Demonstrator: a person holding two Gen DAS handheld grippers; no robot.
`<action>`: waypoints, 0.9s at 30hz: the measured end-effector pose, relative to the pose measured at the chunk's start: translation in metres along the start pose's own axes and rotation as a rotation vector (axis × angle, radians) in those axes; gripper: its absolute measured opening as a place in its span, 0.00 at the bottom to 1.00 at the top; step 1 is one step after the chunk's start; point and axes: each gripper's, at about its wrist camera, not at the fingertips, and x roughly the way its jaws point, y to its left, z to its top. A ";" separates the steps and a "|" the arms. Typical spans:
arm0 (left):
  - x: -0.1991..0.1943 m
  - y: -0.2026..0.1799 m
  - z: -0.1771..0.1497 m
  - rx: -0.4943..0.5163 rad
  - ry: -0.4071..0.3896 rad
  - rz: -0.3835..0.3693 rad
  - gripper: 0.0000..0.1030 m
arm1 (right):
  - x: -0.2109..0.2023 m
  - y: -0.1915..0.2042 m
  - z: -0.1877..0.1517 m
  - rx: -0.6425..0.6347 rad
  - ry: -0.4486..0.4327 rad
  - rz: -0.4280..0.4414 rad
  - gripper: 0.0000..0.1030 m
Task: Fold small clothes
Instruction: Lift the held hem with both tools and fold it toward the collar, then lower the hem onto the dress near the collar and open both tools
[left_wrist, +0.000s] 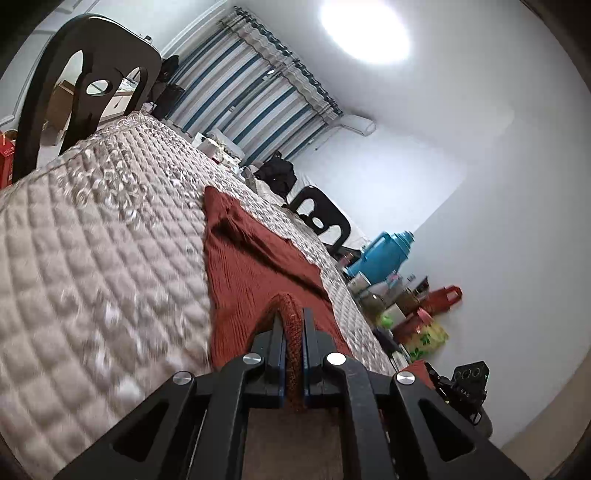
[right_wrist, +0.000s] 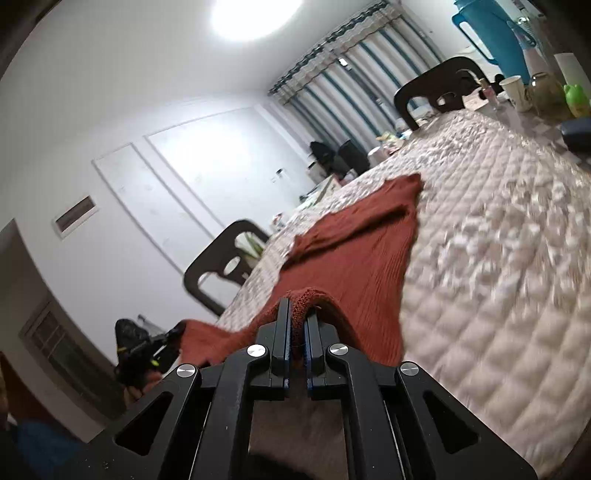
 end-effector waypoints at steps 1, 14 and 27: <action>0.007 0.002 0.007 -0.010 0.001 0.006 0.07 | 0.005 -0.003 0.005 0.007 -0.002 -0.012 0.05; 0.108 0.061 0.034 -0.253 0.181 0.177 0.07 | 0.087 -0.080 0.054 0.242 0.112 -0.204 0.05; 0.126 0.079 0.052 -0.379 0.182 0.133 0.32 | 0.112 -0.101 0.062 0.280 0.213 -0.102 0.13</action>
